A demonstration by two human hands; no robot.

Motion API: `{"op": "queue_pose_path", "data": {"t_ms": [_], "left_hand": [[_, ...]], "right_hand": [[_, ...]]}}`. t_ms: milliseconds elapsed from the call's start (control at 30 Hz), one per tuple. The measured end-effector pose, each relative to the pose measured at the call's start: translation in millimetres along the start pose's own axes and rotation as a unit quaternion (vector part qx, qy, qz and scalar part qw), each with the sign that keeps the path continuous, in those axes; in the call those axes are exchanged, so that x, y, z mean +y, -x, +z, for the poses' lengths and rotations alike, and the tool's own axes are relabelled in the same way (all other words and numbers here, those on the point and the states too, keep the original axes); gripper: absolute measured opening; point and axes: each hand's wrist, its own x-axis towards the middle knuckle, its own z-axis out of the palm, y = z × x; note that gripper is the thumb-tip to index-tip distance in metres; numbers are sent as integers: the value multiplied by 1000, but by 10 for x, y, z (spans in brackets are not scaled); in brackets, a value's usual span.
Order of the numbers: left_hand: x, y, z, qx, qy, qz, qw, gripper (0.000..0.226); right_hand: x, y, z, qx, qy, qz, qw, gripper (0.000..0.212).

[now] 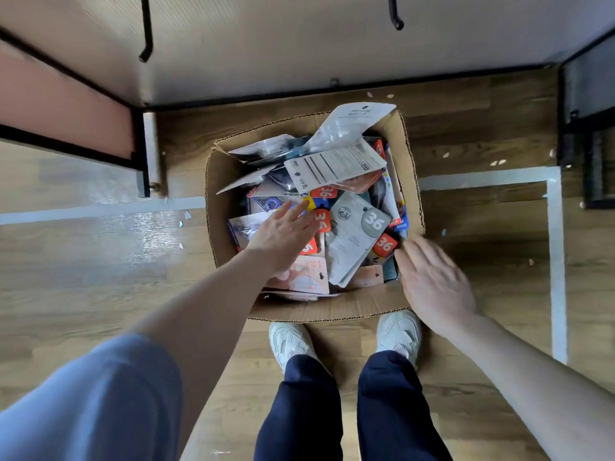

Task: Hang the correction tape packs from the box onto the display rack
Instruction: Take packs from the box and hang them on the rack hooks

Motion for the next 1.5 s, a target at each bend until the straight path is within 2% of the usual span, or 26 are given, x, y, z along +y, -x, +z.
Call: {"op": "queue_pose_path", "data": {"t_ms": [100,300,500,567,667,767,867,1067,1167,1333,1433,1500], "left_hand": [[-2,-3,37,22,-42,20,999,54],[-6,13,-47,56,-62,49,995,30],[-139,97,-23,-8,0,31,999,20],[-186,151,28,-8,26,34,999,17],[-225,215,81,23,59,53,997,19],[-254,249,91,105,99,72,987,15],[-297,248,132,150,122,90,977,28],[-296,249,162,173,141,111,968,36],[-295,248,195,183,144,111,966,36],[-312,292,192,186,149,109,965,33],[-337,343,139,196,151,102,963,35],[-362,381,106,191,154,86,966,33]], "right_hand": [[-26,9,58,30,4,-30,999,38],[-126,-102,-1,13,-27,8,1000,37],[-169,-248,-72,-32,-24,35,999,36],[-175,-279,-77,-37,-20,44,998,35],[-166,-324,-67,-50,-12,36,998,42],[-160,-377,-63,-67,-23,36,997,47],[-157,-482,-45,-89,-47,29,995,53],[-206,-850,-16,-69,-110,63,990,57],[-276,-975,-56,-66,-139,82,985,52],[-329,-932,-176,-19,-124,92,988,35],[-286,-846,-292,-45,-166,74,982,50],[-232,-796,-387,-64,-183,66,979,46]]}}
